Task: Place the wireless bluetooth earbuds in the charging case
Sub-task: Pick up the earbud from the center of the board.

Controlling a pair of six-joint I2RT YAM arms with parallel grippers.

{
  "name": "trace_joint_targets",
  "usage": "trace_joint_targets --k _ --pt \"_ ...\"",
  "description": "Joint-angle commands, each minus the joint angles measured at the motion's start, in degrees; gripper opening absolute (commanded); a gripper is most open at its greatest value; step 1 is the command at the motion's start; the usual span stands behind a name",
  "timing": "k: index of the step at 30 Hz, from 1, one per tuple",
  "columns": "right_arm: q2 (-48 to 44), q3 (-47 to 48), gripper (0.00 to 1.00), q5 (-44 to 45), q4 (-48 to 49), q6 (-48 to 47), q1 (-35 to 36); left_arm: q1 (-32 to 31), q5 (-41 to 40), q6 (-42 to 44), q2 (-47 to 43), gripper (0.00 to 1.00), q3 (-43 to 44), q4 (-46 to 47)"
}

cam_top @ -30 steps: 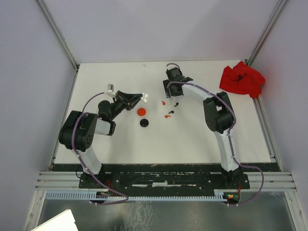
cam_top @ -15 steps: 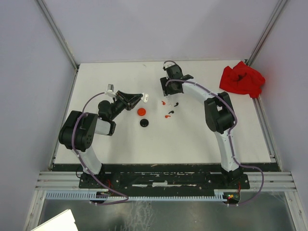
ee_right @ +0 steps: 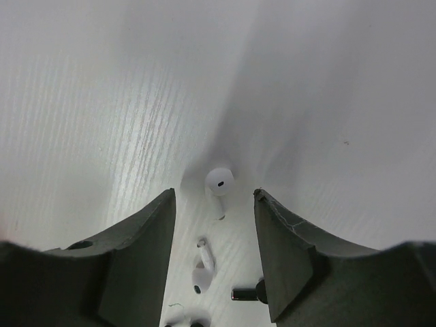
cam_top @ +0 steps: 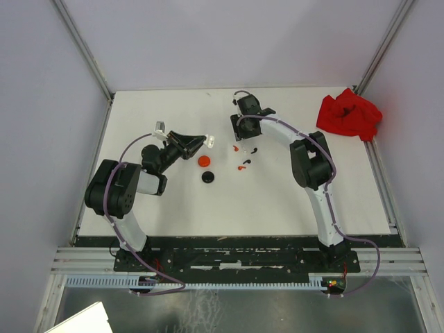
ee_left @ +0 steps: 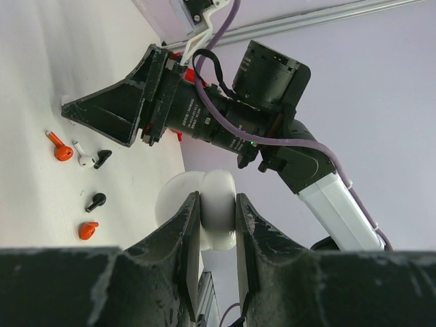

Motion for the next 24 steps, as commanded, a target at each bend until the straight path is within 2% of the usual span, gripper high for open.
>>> trace_joint_targets --k 1,24 --pt "1.0 3.1 0.57 -0.8 -0.1 0.6 0.2 0.5 0.7 -1.5 0.1 0.03 1.0 4.5" --pt "4.1 5.9 0.43 -1.3 -1.9 1.2 0.3 1.1 1.0 -2.1 0.7 0.03 0.7 5.7"
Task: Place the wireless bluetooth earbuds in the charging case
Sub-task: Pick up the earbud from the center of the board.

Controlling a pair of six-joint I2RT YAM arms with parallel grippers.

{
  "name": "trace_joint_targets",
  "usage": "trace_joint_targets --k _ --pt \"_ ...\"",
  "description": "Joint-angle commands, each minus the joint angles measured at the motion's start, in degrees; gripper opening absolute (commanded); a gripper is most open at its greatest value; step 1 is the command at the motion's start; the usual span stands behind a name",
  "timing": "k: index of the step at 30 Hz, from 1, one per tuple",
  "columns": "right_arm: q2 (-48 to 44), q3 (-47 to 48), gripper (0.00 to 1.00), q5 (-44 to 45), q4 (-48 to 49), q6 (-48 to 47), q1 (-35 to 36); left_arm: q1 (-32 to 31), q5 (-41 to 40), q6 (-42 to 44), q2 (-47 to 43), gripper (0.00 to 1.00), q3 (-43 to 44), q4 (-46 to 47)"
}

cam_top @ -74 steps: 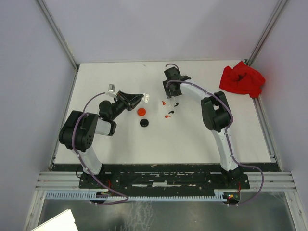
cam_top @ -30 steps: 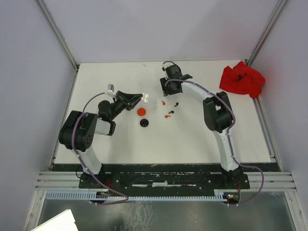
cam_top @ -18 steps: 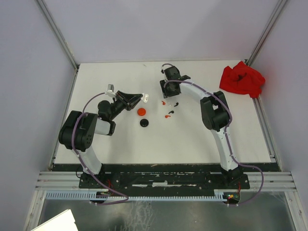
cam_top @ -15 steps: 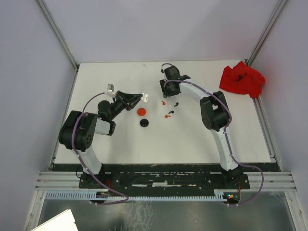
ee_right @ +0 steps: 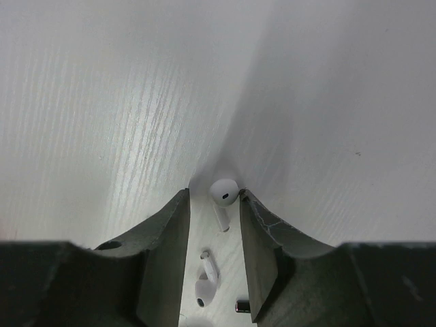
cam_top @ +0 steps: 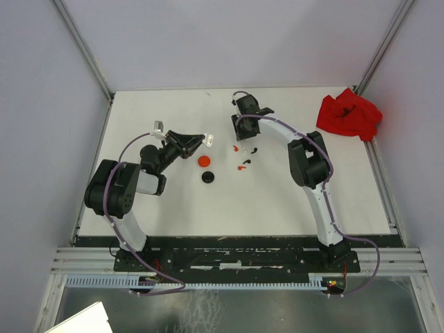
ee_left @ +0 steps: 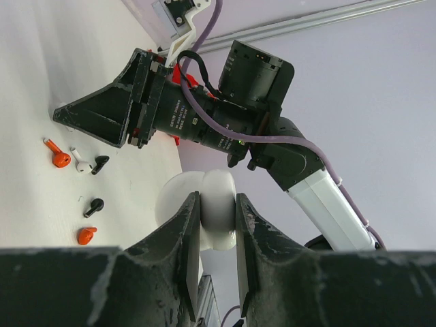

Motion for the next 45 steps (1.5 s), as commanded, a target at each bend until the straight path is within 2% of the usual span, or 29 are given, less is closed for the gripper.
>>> trace_joint_targets --k 1,13,26,30,45 --pt "1.3 2.7 0.42 -0.3 -0.2 0.7 0.2 0.3 0.8 -2.0 0.7 0.03 0.7 4.4" --pt "3.0 5.0 0.33 -0.3 -2.4 0.5 0.2 0.4 0.9 -2.4 1.1 0.03 0.7 5.0" --pt "1.8 4.7 0.13 -0.2 -2.1 0.4 0.2 0.4 1.1 -2.6 1.4 0.03 0.7 5.3" --pt "-3.0 -0.2 0.09 -0.6 4.0 1.0 0.1 0.5 1.1 -2.7 1.7 0.03 0.8 5.3" --pt "-29.2 -30.3 0.02 -9.6 34.3 8.1 -1.3 0.2 2.4 -7.3 3.6 0.03 0.2 10.6"
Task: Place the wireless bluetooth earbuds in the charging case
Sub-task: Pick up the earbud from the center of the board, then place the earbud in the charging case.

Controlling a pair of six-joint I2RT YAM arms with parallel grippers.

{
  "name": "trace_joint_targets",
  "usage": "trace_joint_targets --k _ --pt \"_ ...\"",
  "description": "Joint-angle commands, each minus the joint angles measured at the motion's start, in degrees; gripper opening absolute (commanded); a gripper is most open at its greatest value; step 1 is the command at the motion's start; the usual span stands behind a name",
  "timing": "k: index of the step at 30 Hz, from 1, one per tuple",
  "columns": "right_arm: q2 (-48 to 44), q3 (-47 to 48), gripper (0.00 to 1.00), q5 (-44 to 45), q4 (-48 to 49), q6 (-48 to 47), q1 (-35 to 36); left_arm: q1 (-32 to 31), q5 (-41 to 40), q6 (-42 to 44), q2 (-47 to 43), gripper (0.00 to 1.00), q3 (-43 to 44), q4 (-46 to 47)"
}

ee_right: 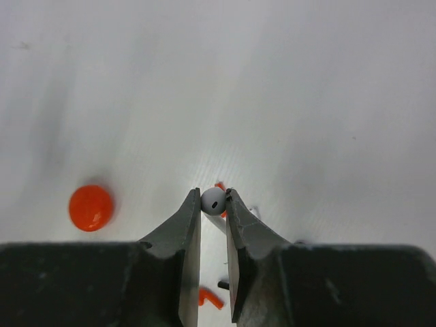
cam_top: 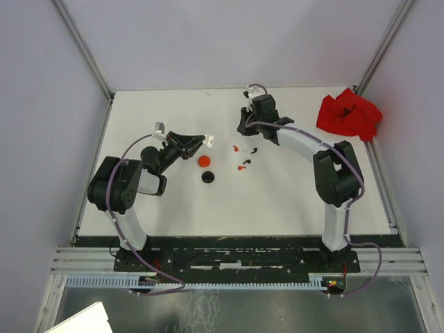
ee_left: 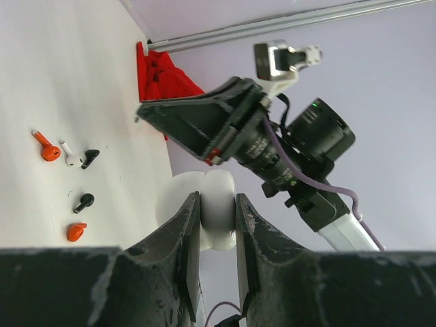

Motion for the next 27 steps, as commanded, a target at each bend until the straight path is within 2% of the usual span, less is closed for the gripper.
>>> trace_joint_targets --k 1,7,17,22,27 --pt "-11.3 -7.8 0.02 -4.5 16.0 4.4 -0.6 0.0 1.2 -4.5 0.7 0.03 0.1 7.5" --pt "-22.7 -22.6 0.01 -8.0 32.3 11.2 -0.7 -1.8 0.5 -5.4 0.5 0.03 -0.2 8.4" --pt "-32.8 -38.7 0.02 -12.8 54.3 18.3 -0.7 -5.6 -0.8 -6.1 0.5 0.03 0.0 8.9" --pt "-34.8 -43.8 0.02 -14.0 61.4 20.2 -0.7 -6.6 -0.6 -6.3 0.9 0.03 0.5 8.9" --pt "-34.9 -43.8 0.02 -17.5 61.7 20.3 -0.7 -7.6 -0.7 -6.4 2.0 0.03 1.5 9.0"
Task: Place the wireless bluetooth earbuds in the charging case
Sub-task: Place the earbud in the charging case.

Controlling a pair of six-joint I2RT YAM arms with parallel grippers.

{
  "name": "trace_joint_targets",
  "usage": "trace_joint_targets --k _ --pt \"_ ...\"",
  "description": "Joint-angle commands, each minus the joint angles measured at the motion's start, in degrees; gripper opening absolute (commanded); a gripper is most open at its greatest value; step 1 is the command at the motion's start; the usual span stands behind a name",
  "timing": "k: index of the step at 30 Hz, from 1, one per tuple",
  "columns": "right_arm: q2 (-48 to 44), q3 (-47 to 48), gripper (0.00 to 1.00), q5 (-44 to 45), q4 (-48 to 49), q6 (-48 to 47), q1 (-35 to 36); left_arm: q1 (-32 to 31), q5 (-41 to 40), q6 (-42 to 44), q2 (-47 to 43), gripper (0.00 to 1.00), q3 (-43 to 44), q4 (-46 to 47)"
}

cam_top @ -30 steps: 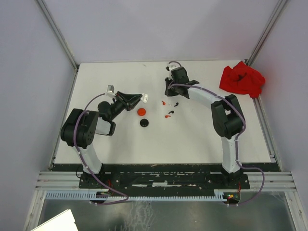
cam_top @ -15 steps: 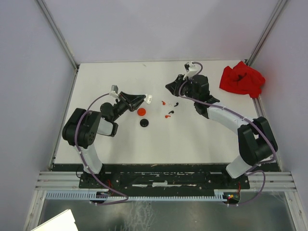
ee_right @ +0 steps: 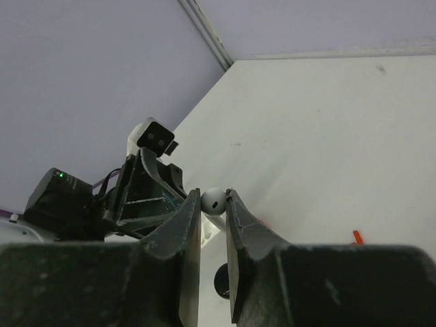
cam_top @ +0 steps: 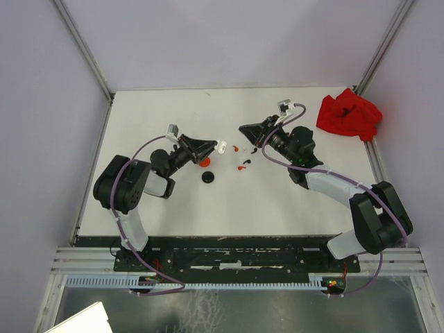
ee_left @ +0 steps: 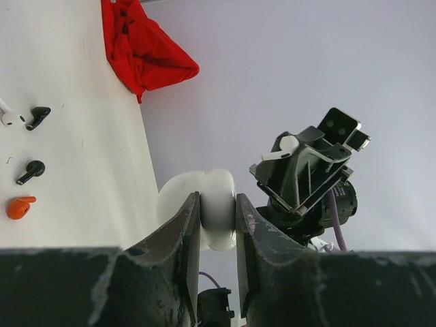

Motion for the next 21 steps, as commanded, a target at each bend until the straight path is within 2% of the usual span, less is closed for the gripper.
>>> trace_joint_targets --k 1,7,16,21 --pt "-2.0 -0.2 0.02 -4.0 7.5 1.5 -0.3 -1.1 -0.6 -1.9 1.2 0.03 1.7 5.1" --pt "0.0 -3.2 0.02 -5.2 17.3 2.7 -0.3 -2.2 -1.4 -4.3 3.4 0.03 2.6 8.0" --pt "11.8 -2.9 0.02 -7.8 37.6 14.6 -0.4 -3.5 -5.9 -6.7 5.0 0.03 0.8 13.3" --pt "14.9 -1.6 0.02 -7.9 38.2 16.0 -0.4 -3.6 -6.1 -6.8 4.4 0.03 0.7 13.2"
